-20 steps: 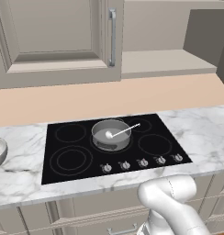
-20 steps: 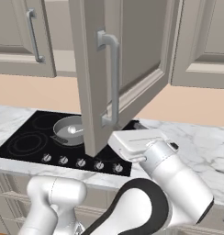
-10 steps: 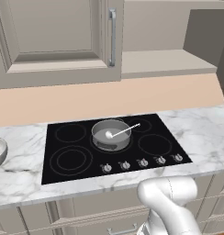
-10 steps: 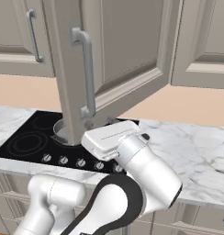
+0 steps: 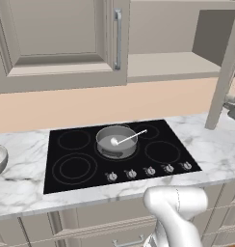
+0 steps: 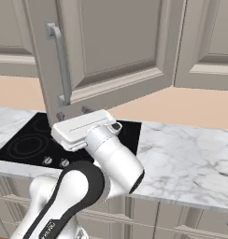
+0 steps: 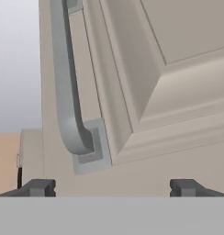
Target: Open the cabinet and move the ladle to the pot. Then close the cabinet.
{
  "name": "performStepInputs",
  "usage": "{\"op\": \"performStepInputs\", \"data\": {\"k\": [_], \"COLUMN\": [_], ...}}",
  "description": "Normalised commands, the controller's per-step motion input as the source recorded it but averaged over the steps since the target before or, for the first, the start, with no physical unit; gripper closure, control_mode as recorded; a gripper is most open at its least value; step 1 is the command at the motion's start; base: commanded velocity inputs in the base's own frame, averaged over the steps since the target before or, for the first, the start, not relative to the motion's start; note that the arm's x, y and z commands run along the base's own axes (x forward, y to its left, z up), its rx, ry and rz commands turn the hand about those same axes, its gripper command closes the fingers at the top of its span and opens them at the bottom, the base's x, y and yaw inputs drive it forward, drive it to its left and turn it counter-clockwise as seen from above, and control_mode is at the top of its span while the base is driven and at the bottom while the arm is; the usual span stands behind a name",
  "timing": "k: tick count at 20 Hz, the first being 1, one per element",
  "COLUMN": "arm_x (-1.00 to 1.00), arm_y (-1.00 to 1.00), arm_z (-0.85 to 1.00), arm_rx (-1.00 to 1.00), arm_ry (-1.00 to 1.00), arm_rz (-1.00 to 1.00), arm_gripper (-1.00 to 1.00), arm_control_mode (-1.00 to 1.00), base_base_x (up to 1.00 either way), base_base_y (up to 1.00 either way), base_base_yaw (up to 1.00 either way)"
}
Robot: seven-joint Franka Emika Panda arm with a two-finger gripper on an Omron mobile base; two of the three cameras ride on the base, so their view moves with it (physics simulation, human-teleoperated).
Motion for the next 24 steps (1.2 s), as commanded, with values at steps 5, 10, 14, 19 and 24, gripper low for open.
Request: {"op": "performStepInputs", "data": {"k": [5, 10, 14, 19, 24], "arm_x": [0.59, 0.78, 0.79, 0.76, 0.58], "arm_y": [0.37, 0.16, 0.08, 0.1, 0.13], "arm_z": [0.06, 0.01, 0.02, 0.03, 0.05], "arm_rx": [0.0, 0.0, 0.0, 0.0, 0.0], "arm_ry": [-0.01, 0.0, 0.0, 0.0, 0.0], "arm_rz": [0.0, 0.0, 0.0, 0.0, 0.0], "arm_gripper": [-1.0, -1.0, -1.0, -1.0, -1.0], "arm_control_mode": [-1.0, -1.0, -1.0, -1.0, -1.0], "base_base_x": [0.0, 0.0, 0.0, 0.0, 0.0], "base_base_y": [0.0, 0.0, 0.0, 0.0, 0.0], "base_base_yaw": [0.0, 0.0, 0.0, 0.0, 0.0]}}
